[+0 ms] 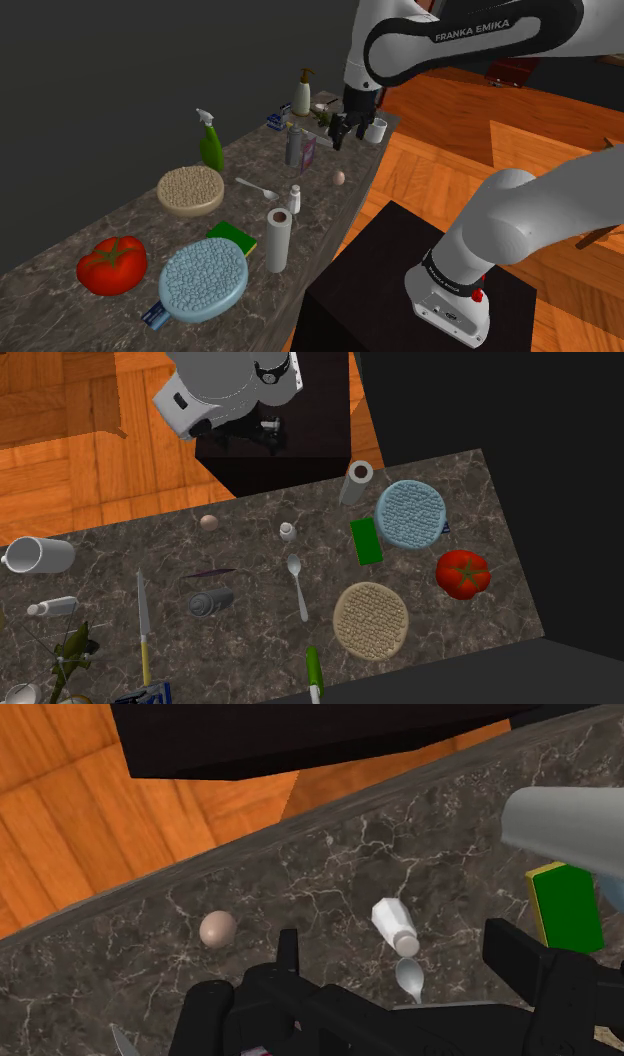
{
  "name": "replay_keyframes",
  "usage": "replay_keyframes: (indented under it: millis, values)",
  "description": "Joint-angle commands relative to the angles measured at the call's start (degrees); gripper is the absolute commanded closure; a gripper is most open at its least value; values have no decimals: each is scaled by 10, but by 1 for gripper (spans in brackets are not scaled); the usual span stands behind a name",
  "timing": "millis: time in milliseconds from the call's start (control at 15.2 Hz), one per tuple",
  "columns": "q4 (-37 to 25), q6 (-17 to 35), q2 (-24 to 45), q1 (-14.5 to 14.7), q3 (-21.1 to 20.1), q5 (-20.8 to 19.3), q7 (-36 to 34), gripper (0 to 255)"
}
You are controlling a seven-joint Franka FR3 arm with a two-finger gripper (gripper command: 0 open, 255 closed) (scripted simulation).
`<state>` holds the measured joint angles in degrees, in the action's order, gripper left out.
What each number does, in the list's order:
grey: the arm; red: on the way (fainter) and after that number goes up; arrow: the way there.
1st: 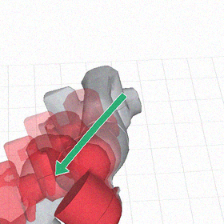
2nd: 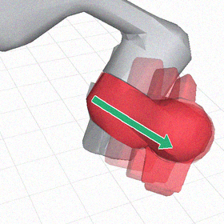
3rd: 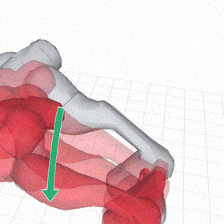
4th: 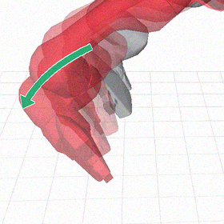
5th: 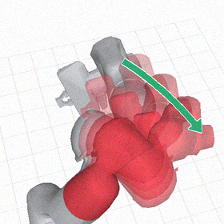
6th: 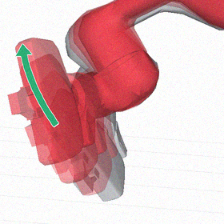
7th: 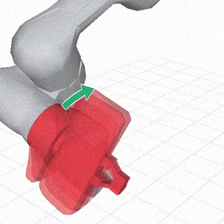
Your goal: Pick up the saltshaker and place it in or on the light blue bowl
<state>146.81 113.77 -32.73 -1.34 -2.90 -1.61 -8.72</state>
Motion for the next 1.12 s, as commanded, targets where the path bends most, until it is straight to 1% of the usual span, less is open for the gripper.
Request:
replay_keyframes:
  millis: [0,264,528,858,1056]
  values:
    - [10,48,34,1,-2,8,-11,0]
    - [15,136,114,3,-6,24,-31,0]
    - [5,220,203,6,-10,41,-46,0]
    - [-28,313,321,11,-14,65,-59,0]
    - [-54,355,385,13,-17,80,-62,0]
